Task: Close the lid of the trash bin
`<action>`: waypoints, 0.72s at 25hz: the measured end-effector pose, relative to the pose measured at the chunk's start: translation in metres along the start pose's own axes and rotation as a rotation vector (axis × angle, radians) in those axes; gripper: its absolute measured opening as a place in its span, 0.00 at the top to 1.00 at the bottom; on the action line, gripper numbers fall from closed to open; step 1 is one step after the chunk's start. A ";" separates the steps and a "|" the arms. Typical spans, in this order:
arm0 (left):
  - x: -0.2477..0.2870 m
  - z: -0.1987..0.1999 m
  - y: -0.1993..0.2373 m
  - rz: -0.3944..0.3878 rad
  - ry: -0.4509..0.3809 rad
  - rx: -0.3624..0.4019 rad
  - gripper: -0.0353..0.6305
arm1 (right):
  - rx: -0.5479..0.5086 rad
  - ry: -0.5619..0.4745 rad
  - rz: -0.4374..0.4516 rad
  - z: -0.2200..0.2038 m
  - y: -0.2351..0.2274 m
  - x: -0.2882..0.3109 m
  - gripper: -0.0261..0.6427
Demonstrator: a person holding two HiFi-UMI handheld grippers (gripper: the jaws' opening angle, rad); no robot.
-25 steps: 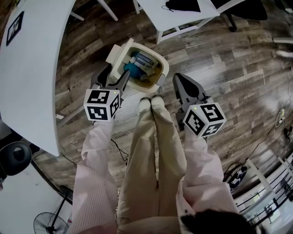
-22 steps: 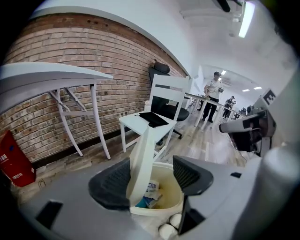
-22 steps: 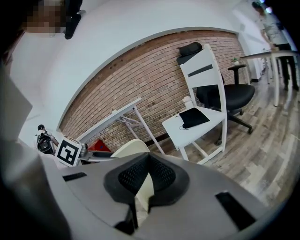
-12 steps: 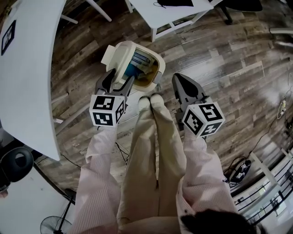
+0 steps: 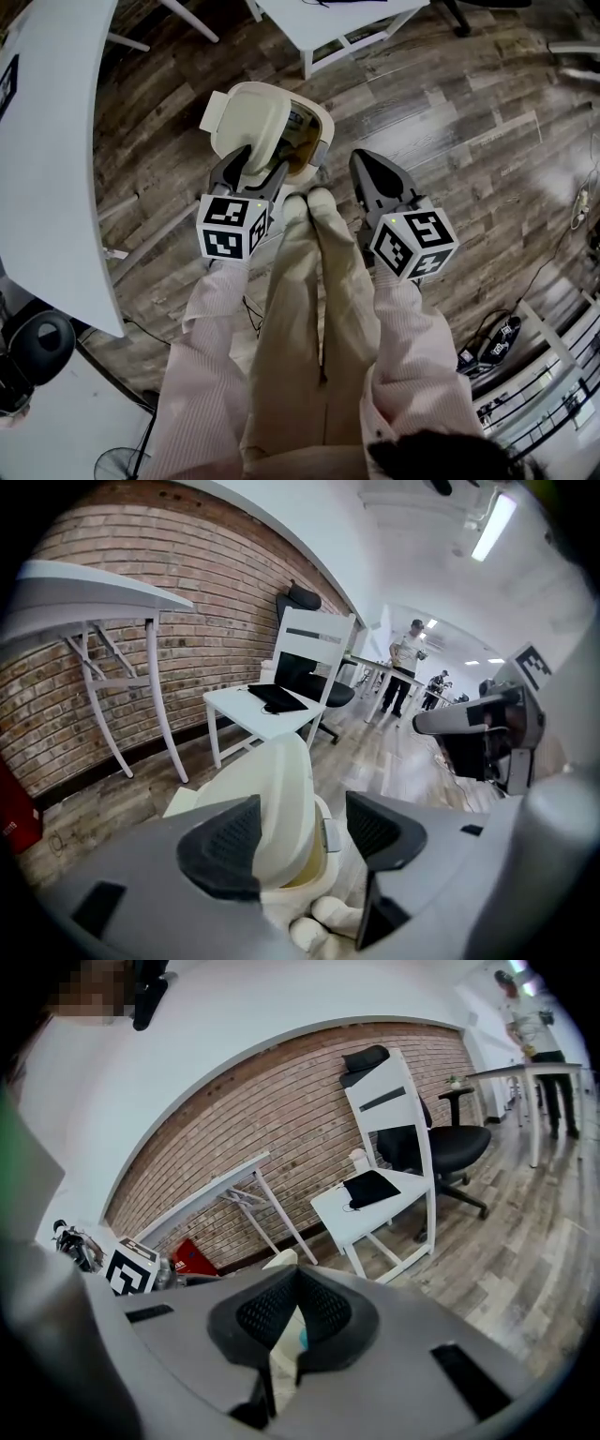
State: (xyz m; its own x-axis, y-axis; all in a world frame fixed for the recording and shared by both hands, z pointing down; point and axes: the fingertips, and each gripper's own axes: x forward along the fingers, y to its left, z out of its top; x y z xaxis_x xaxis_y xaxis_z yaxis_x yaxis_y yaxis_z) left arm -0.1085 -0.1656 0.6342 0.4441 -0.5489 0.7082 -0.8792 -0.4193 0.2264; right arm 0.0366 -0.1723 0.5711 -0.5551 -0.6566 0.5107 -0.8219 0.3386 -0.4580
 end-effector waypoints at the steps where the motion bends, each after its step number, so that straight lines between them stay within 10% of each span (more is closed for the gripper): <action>1: 0.003 -0.002 -0.002 -0.009 0.006 0.000 0.53 | 0.002 -0.001 -0.006 -0.001 -0.002 -0.001 0.96; 18: 0.040 -0.036 -0.027 -0.119 0.097 -0.003 0.54 | 0.064 -0.002 -0.072 -0.031 -0.016 -0.004 0.96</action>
State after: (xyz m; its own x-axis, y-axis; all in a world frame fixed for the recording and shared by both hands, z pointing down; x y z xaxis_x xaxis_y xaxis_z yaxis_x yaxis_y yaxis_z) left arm -0.0729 -0.1501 0.6804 0.5269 -0.4229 0.7373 -0.8217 -0.4751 0.3147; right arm 0.0481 -0.1543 0.5986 -0.4942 -0.6794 0.5424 -0.8500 0.2468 -0.4654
